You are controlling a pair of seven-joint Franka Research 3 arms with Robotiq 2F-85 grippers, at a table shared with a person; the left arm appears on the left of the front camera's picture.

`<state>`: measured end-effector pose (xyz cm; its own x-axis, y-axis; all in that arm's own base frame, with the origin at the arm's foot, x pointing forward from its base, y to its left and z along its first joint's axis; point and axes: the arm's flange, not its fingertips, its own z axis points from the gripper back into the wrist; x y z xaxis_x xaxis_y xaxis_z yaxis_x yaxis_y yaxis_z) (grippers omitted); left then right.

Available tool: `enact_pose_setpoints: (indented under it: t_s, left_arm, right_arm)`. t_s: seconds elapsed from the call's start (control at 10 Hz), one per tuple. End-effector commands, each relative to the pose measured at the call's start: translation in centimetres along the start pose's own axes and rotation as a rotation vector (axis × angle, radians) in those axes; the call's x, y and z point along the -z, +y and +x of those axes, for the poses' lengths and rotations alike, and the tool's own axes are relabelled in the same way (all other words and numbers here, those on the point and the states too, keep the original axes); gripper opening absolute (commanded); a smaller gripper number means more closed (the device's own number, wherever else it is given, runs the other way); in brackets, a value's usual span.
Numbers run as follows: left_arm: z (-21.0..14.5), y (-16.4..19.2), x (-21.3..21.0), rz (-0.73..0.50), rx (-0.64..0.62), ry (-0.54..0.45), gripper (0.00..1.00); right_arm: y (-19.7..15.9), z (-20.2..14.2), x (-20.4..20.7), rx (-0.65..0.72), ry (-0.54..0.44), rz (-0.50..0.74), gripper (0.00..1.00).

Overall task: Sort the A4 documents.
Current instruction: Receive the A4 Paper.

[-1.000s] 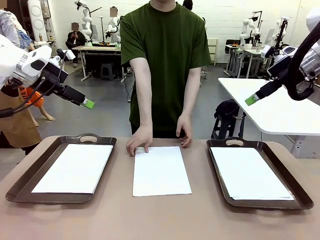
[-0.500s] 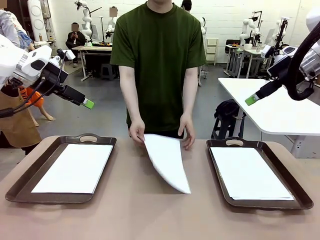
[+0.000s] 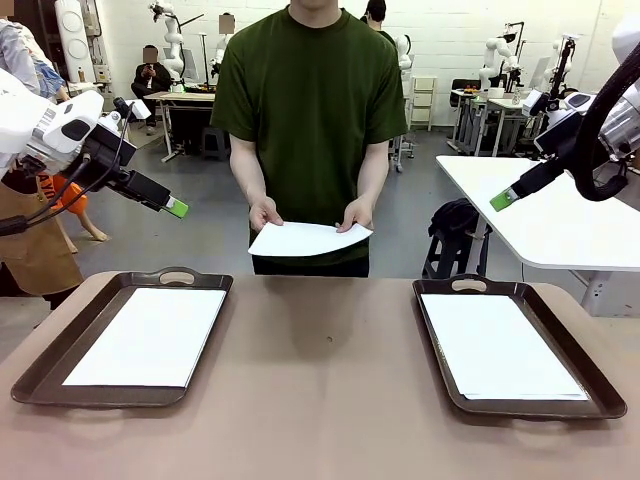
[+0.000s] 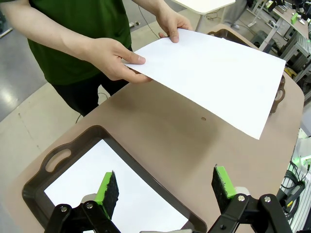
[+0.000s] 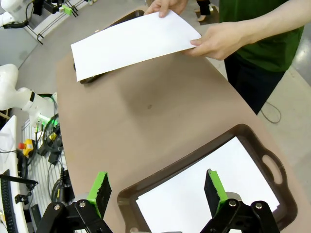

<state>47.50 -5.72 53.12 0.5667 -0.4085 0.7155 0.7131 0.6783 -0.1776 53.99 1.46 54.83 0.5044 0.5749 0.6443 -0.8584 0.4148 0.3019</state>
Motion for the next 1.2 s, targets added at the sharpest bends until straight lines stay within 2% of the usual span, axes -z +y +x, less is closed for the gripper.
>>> enact_pose_setpoints:
  t_s: [0.0,1.1]
  left_arm:
    - [-0.08,0.06,-0.06,-0.004,0.002,-0.009,1.0]
    - [-0.08,0.06,-0.06,-0.004,0.002,-0.009,1.0]
  right_arm:
    - [-0.1,-0.03,0.07,-0.001,0.003,-0.011,1.0]
    - [-0.1,-0.03,0.07,-0.001,0.003,-0.011,1.0]
